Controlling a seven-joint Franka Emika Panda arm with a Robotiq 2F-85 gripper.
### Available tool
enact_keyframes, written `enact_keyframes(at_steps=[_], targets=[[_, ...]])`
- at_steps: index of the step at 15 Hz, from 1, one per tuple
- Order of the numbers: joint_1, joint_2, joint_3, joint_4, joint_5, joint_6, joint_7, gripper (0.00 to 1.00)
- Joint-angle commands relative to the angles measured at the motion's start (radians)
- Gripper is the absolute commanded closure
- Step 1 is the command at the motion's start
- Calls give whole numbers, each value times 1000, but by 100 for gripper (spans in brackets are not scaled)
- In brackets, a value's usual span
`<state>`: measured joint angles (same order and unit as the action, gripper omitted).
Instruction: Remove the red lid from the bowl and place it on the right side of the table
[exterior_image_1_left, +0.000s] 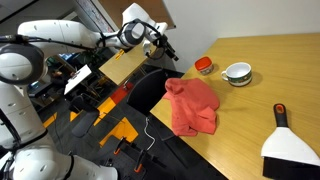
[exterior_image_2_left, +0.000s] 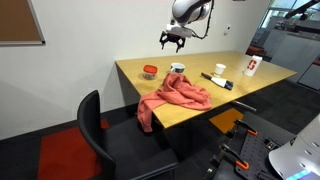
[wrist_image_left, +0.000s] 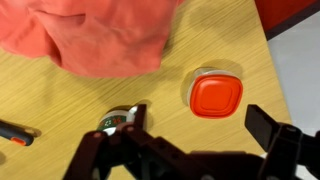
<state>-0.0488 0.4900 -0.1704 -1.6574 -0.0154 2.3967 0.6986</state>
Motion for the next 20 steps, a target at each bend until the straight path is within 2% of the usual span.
enact_keyframes(at_steps=[1,4,8,16,20], targets=[[7,2,-9,6,8,-2,-5,0],[2,8,-2,26,21,-14,-14,0],[-4,107,-22,123,21,3,32,0],[-106,354,37,364,158,16,-115,0],[-112,471,28,487,176,-9,-142,0]])
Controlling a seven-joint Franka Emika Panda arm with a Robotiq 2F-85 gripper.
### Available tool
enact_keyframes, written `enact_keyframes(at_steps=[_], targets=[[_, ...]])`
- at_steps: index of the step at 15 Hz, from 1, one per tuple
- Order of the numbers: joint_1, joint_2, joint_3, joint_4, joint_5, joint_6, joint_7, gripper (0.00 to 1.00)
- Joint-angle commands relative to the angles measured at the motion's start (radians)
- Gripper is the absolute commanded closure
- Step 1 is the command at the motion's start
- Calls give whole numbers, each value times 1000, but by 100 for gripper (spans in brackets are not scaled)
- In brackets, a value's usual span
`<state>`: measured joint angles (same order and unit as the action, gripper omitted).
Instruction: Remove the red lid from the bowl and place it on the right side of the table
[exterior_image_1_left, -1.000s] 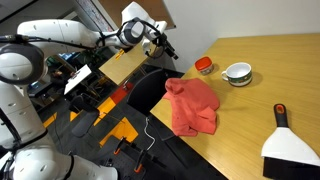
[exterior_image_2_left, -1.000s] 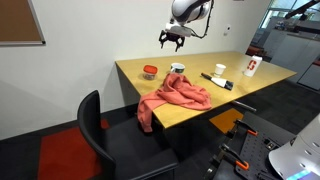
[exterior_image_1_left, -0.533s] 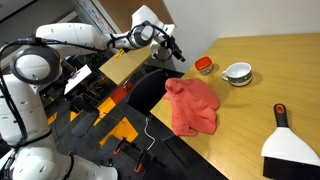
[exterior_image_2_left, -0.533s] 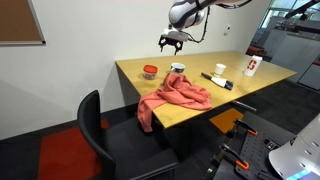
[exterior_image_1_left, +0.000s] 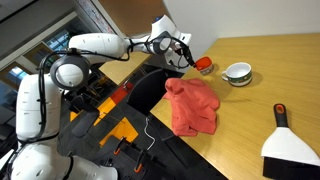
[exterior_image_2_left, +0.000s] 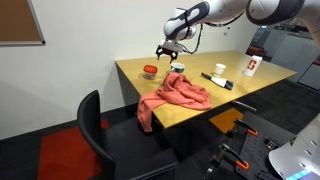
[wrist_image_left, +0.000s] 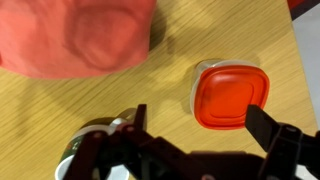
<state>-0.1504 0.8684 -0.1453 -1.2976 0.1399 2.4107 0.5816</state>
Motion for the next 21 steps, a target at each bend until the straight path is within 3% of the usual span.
enact_keyframes(at_steps=[1,2,3,13,21], targets=[[-5,118,-2,154,15,-32,-21,0],[4,139,-12,175,9,-34,-4,0],[4,84,-12,86,14,-4,-13,0],[-2,171,-1,189,21,-53,-9,0],[-6,249,-9,259,24,-23,20,0]])
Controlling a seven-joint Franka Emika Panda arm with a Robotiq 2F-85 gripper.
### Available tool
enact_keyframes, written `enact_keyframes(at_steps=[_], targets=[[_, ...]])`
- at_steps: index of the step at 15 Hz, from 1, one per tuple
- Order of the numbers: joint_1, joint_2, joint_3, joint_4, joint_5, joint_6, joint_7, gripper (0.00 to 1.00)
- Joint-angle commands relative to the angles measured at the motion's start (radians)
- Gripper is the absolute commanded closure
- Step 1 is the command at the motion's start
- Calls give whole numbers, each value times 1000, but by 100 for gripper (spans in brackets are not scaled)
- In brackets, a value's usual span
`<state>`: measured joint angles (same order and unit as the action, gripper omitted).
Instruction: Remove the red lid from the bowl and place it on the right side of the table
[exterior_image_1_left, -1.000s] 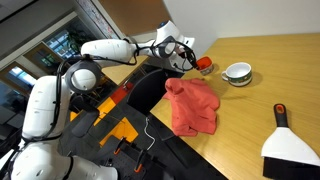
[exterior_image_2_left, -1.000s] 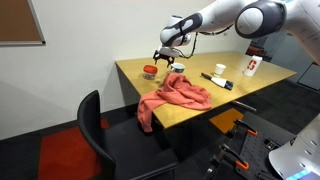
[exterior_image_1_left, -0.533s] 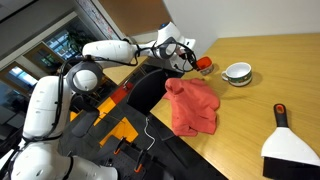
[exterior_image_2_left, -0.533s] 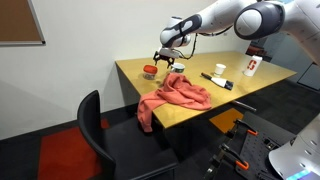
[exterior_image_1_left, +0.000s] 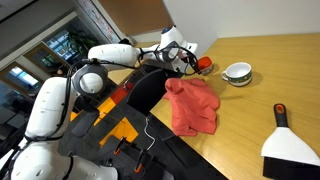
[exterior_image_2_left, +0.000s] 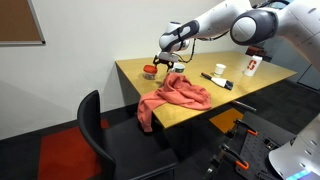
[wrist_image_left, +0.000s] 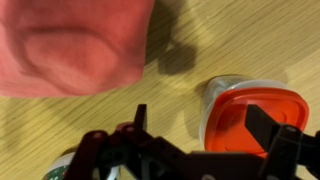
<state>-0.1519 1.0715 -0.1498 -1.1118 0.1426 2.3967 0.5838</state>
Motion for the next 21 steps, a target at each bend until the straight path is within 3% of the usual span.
enact_keyframes(at_steps=[1,14,18,19,21], targets=[[-5,55,-5,84,21,-4,23,0],[-28,182,-3,279,13,-33,93,0],[-35,208,0,319,11,-40,93,27],[-36,213,1,328,11,-41,94,22],[-36,215,2,330,8,-39,96,23]])
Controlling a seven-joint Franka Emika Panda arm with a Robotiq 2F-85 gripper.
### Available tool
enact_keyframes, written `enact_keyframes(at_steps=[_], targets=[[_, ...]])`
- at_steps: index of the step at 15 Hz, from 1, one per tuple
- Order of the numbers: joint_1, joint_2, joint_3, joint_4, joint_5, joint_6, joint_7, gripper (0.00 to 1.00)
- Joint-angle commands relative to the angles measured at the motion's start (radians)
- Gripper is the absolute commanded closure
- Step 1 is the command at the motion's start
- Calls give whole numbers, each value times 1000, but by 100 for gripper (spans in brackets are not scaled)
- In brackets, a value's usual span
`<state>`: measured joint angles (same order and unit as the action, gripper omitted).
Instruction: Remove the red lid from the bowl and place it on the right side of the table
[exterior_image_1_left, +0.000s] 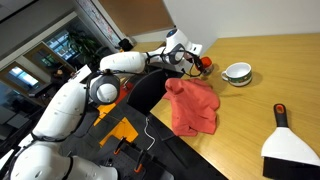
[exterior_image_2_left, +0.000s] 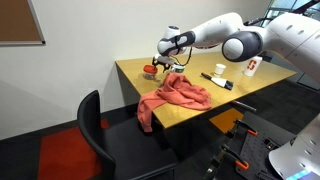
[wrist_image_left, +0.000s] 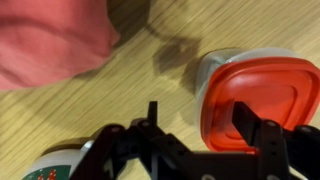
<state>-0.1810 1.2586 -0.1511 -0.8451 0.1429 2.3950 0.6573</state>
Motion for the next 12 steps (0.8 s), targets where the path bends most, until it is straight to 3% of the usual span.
enact_keyframes(at_steps=[1,6,8,9,12], targets=[[-6,30,3,68,7,-39,24,26],[-5,43,3,92,6,-47,24,56],[-4,50,2,103,4,-55,25,60],[-4,53,2,109,4,-61,26,73],[-3,60,0,121,2,-72,27,95]])
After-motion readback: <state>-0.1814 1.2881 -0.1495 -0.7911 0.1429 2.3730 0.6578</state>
